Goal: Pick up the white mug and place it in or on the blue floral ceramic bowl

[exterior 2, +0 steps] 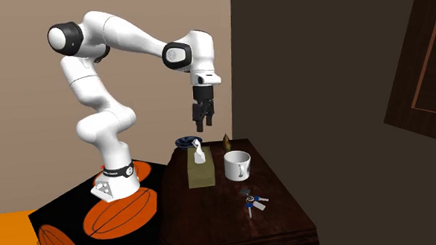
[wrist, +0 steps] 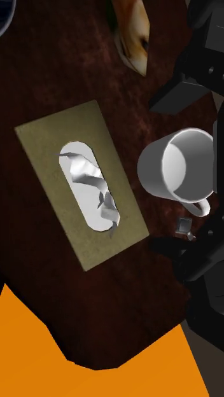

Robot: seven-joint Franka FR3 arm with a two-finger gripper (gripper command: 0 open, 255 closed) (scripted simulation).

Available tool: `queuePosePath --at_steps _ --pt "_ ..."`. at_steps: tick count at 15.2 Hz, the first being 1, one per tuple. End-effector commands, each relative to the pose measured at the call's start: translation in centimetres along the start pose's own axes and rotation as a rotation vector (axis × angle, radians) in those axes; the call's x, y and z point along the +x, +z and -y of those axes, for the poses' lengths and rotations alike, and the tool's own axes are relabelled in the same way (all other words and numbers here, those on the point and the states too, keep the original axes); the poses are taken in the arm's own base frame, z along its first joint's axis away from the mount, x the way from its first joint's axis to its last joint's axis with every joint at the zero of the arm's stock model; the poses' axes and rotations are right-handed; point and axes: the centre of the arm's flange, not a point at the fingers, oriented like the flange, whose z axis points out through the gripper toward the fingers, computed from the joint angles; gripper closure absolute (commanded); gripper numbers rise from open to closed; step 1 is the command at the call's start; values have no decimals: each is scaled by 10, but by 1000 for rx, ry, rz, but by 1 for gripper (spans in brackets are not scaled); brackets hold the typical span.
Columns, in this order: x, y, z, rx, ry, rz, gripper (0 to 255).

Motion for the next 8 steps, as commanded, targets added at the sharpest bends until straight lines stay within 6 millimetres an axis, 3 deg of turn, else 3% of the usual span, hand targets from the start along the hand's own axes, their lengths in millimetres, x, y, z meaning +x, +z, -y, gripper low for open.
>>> queuePosePath --at_steps 1,8 --pt "21 17 13 7 2 -4 0" --pt "80 73 51 28 6 -14 0"
